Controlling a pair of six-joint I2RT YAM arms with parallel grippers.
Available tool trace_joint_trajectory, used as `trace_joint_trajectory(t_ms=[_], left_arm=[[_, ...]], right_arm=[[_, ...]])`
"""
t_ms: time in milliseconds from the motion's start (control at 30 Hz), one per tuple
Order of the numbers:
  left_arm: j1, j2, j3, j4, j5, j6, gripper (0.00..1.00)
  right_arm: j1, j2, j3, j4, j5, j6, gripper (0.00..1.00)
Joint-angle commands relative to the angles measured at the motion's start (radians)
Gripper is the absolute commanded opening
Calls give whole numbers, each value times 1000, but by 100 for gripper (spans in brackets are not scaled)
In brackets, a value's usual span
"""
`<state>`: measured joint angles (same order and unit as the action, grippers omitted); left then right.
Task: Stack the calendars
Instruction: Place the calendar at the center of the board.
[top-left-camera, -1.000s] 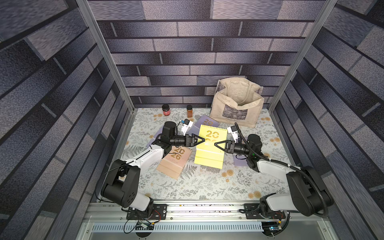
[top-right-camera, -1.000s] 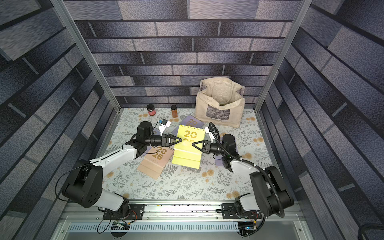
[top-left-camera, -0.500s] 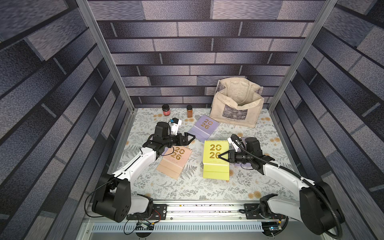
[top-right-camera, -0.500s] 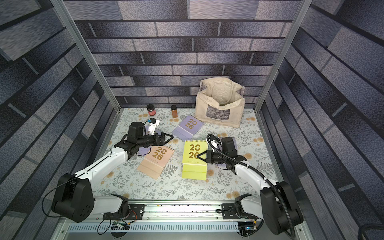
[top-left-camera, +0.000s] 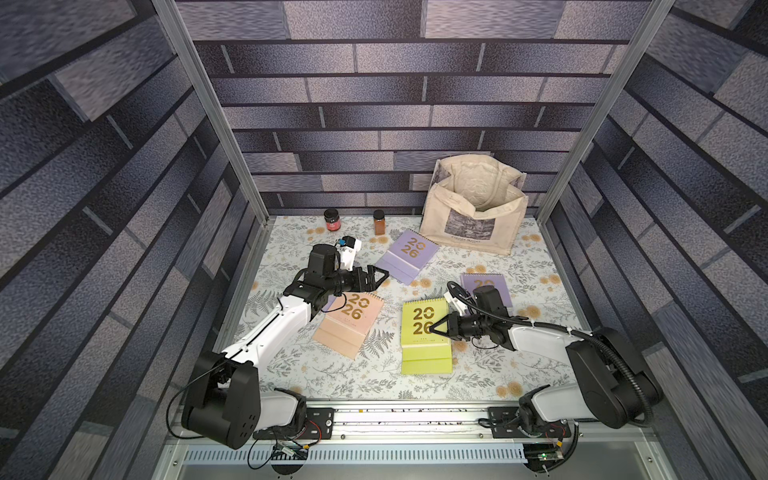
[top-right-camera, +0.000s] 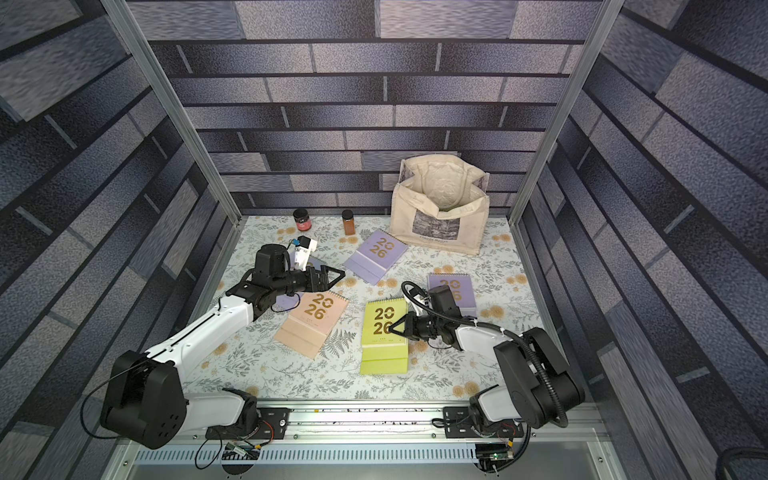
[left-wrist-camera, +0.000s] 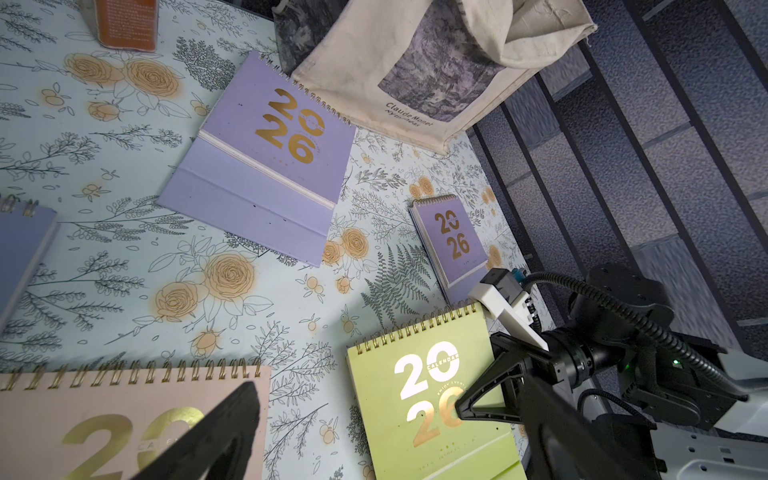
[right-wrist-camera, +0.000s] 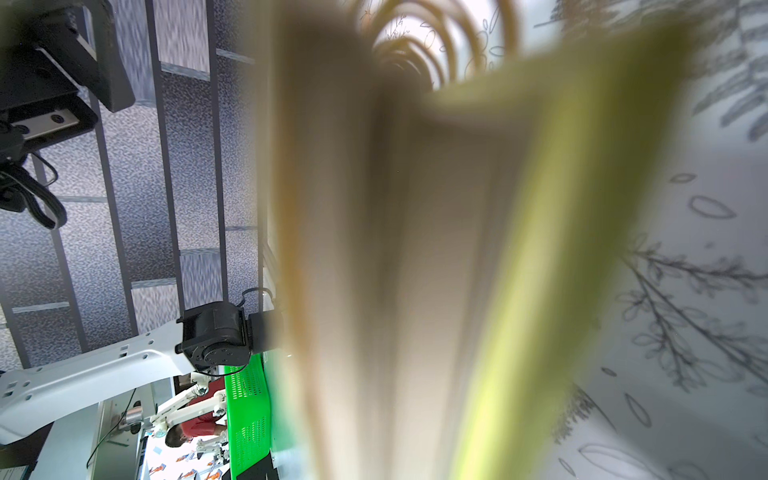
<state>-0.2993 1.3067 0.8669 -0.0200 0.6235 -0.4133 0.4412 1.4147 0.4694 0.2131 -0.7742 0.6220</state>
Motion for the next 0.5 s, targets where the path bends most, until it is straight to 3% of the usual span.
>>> trace_joint_trajectory(t_ms=[0,467], left_arm=[[0,-39,-14,-11,7,25,100],[-1,-50,-12,-21,13,31,100]], right_arm=[[18,18,-25,85,45,14,0],[88,203,-25,205,105,65,0]])
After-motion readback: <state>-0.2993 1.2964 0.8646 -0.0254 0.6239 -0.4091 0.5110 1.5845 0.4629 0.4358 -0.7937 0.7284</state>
